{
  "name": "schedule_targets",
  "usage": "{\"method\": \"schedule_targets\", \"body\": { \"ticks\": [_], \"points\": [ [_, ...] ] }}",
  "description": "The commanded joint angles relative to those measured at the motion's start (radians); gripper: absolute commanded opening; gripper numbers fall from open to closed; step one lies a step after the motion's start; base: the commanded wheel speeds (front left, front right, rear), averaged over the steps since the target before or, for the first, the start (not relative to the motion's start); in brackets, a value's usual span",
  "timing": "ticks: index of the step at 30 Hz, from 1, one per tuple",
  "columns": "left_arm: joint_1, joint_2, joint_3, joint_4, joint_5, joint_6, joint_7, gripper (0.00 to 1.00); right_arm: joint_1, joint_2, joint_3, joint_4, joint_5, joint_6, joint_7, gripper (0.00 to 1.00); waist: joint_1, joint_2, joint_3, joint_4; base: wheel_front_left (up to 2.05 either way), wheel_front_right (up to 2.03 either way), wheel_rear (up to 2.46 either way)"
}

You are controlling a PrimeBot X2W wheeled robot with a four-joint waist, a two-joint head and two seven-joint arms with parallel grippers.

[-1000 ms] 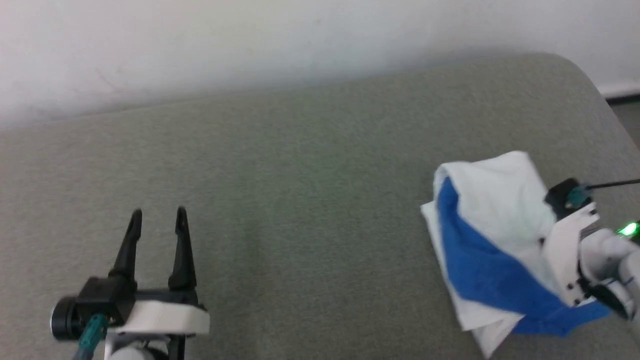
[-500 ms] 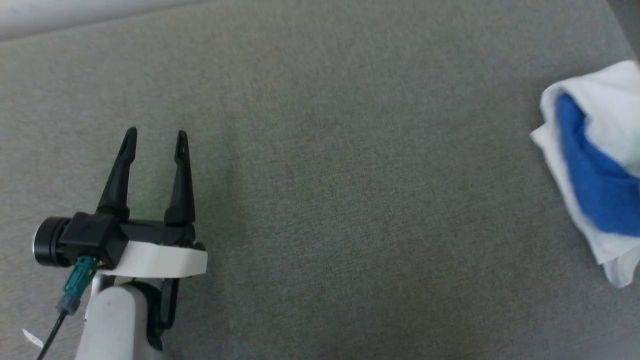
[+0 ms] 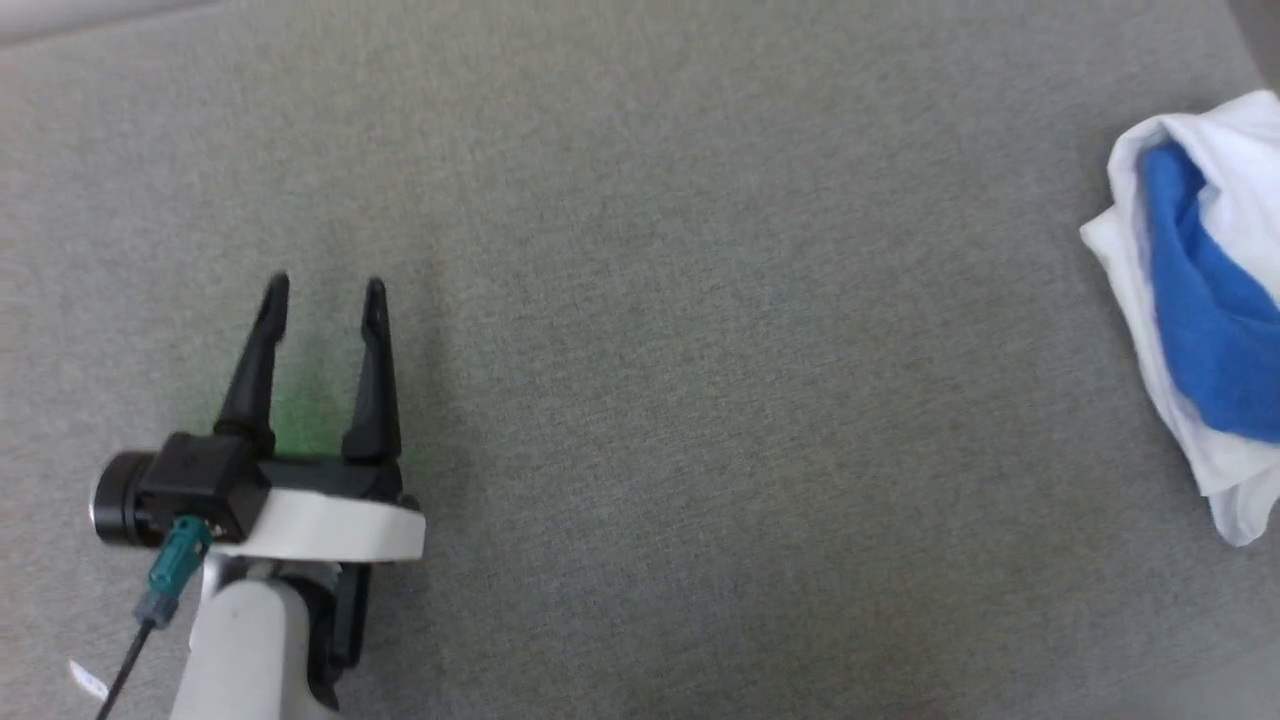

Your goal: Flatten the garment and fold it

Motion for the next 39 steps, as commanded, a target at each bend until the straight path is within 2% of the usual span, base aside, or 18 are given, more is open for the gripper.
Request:
{"method": "schedule_targets", "body": {
  "ticks": [1, 5, 9, 15, 18, 23, 29, 39],
  "points": [
    [0.018, -0.003, 0.001, 0.006, -0.007, 0.008, -0.006, 1.0, 0.022, 0.014, -0.013, -0.009, -0.01, -0.002, -0.019, 1.0, 0.0, 0.0, -0.085, 0.036, 0.0, 0.0, 0.0],
    [0.071, -0.015, 0.022, 0.026, -0.026, 0.025, -0.012, 1.0, 0.113, 0.08, -0.087, -0.094, -0.045, -0.002, -0.094, 1.0, 0.0, 0.0, -0.172, 0.054, 0.0, 0.0, 0.0],
    [0.122, -0.024, 0.04, 0.04, -0.038, 0.037, -0.014, 1.0, 0.218, 0.175, -0.105, -0.253, -0.039, -0.002, -0.114, 1.0, 0.0, 0.0, -0.238, 0.08, 0.0, 0.0, 0.0],
    [0.176, -0.031, 0.06, 0.049, -0.042, 0.045, -0.014, 1.0, 0.381, 0.318, -0.019, -0.508, 0.04, -0.002, -0.093, 1.0, 0.0, 0.0, -0.302, 0.136, 0.0, 0.0, 0.0],
    [0.193, -0.023, 0.072, 0.06, -0.034, 0.046, -0.014, 1.0, 0.434, 0.361, 0.045, -0.613, 0.101, -0.002, -0.068, 1.0, 0.0, 0.0, -0.322, 0.168, 0.0, 0.0, 0.0],
    [0.213, 0.016, 0.094, 0.097, -0.015, 0.042, -0.015, 1.0, 0.494, 0.401, 0.152, -0.77, 0.187, -0.002, -0.038, 1.0, 0.0, 0.0, -0.341, 0.211, 0.0, 0.0, 0.0],
    [0.246, 0.062, 0.119, 0.129, -0.015, 0.035, -0.015, 1.0, 0.549, 0.419, 0.237, -0.893, 0.234, -0.002, -0.015, 1.0, 0.0, 0.0, -0.362, 0.239, 0.0, 0.0, 0.0],
    [0.286, 0.094, 0.096, 0.145, -0.043, -0.024, -0.013, 1.0, 0.667, 0.428, 0.224, -1.012, 0.215, -0.002, 0.013, 1.0, 0.0, 0.0, -0.392, 0.247, 0.0, 0.0, 0.0]
  ]
}}
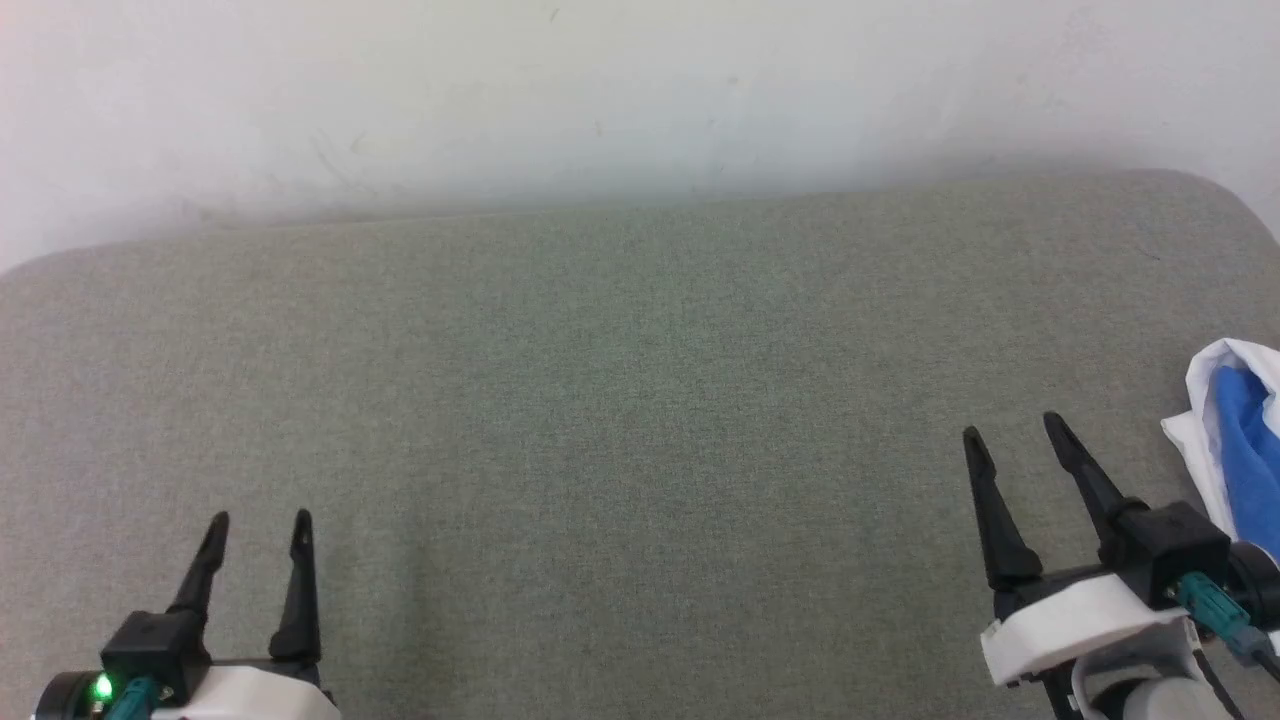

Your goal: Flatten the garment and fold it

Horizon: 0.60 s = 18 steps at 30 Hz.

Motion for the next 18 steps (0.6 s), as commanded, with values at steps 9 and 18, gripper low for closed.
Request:
{"method": "schedule_targets", "body": {
  "ticks": [9, 18],
  "points": [
    [0.033, -0.01, -0.022, 0.023, 0.0, -0.007, -0.004, 1.0, 0.049, 0.006, -0.002, -0.037, -0.007, -0.002, 0.016, 1.0, 0.0001, 0.0, -0.012, -0.013, 0.0, 0.0, 0.0],
    [0.023, -0.013, -0.025, 0.019, 0.0, -0.001, 0.002, 0.0, 0.04, 0.002, 0.004, -0.035, 0.001, 0.0, 0.017, 0.0, 0.0001, 0.0, -0.01, -0.008, 0.0, 0.0, 0.0]
  ]
}}
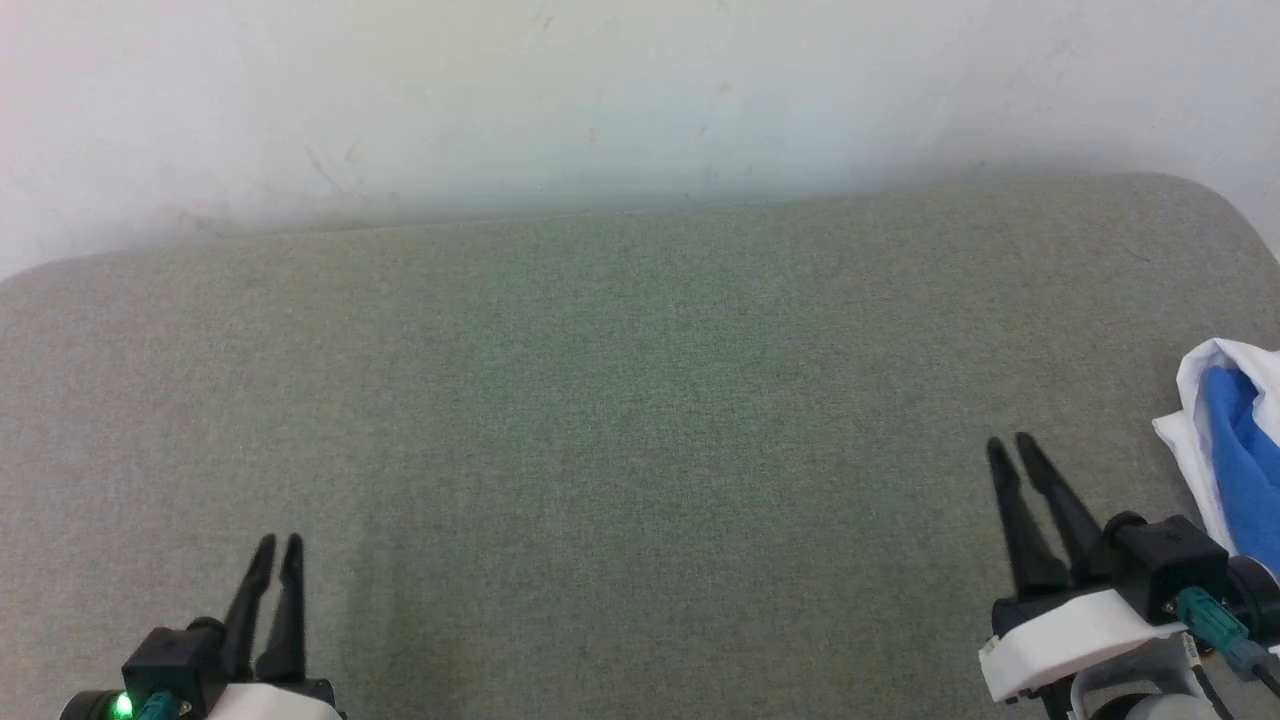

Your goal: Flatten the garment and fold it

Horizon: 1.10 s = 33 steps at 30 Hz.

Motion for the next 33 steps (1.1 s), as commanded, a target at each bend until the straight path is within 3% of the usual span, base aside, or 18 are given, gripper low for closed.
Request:
{"method": "schedule_targets", "body": {
  "ticks": [1, 33],
  "points": [
    [-0.001, -0.002, -0.001, -0.002, 0.002, 0.001, 0.003, 0.0, -0.001, 0.0, 0.0, 0.0, -0.001, 0.0, 0.001, 0.0, 0.0, 0.0, -0.001, 0.0, 0.0, 0.0, 0.0],
    [-0.027, -0.04, -0.017, -0.034, 0.044, 0.016, 0.066, 0.0, -0.013, 0.001, 0.0, 0.01, -0.012, 0.0, 0.028, 0.0, 0.0, 0.0, -0.018, 0.004, 0.0, 0.0, 0.0]
  ]
}}
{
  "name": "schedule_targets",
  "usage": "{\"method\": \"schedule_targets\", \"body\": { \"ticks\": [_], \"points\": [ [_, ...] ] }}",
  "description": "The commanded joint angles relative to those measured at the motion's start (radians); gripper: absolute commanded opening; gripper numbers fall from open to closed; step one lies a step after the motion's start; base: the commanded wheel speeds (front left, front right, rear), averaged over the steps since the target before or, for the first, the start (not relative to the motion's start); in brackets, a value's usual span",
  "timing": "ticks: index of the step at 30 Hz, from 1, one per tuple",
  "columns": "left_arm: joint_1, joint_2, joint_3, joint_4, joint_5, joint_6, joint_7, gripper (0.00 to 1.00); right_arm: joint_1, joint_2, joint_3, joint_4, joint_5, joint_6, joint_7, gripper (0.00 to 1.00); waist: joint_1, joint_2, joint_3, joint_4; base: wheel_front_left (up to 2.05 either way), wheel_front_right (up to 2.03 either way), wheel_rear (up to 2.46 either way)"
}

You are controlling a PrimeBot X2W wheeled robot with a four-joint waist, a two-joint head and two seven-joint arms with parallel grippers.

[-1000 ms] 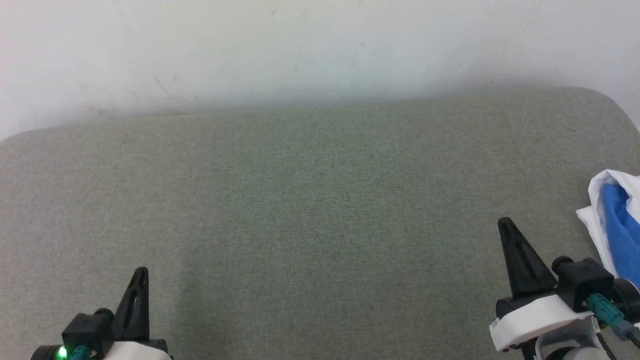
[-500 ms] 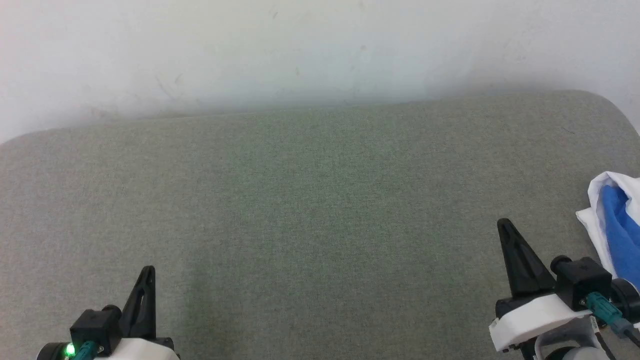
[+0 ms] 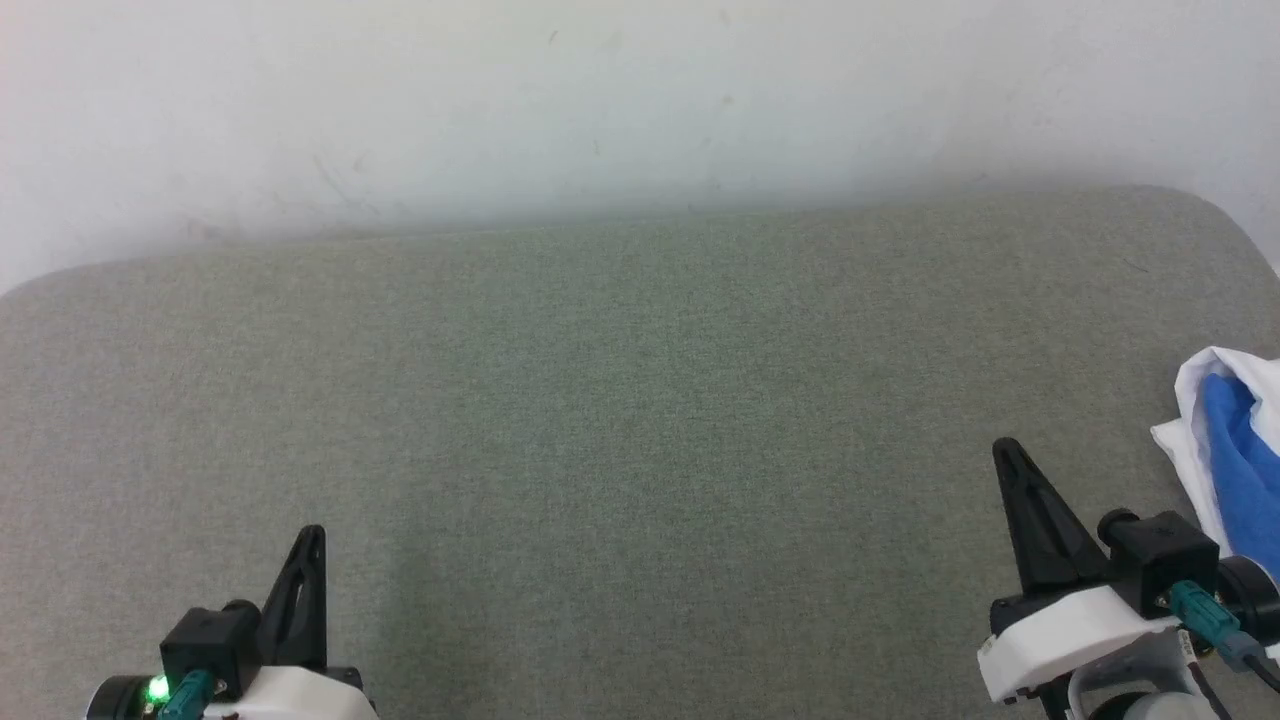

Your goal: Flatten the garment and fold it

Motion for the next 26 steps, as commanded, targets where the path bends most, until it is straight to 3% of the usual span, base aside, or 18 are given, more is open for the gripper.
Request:
{"method": "schedule_targets", "body": {
  "ticks": [1, 26],
  "points": [
    [-0.016, -0.004, -0.004, -0.008, 0.007, 0.006, 0.005, 0.0, -0.01, 0.001, -0.001, 0.003, -0.009, -0.001, 0.002, 0.0, 0.0, 0.0, 0.0, 0.0, 0.0, 0.0, 0.0],
    [-0.037, -0.034, -0.017, -0.034, 0.041, 0.018, 0.056, 0.0, -0.02, 0.002, -0.001, 0.011, -0.018, -0.001, 0.023, 0.0, 0.0, 0.0, -0.015, 0.003, 0.0, 0.0, 0.0]
  ]
}}
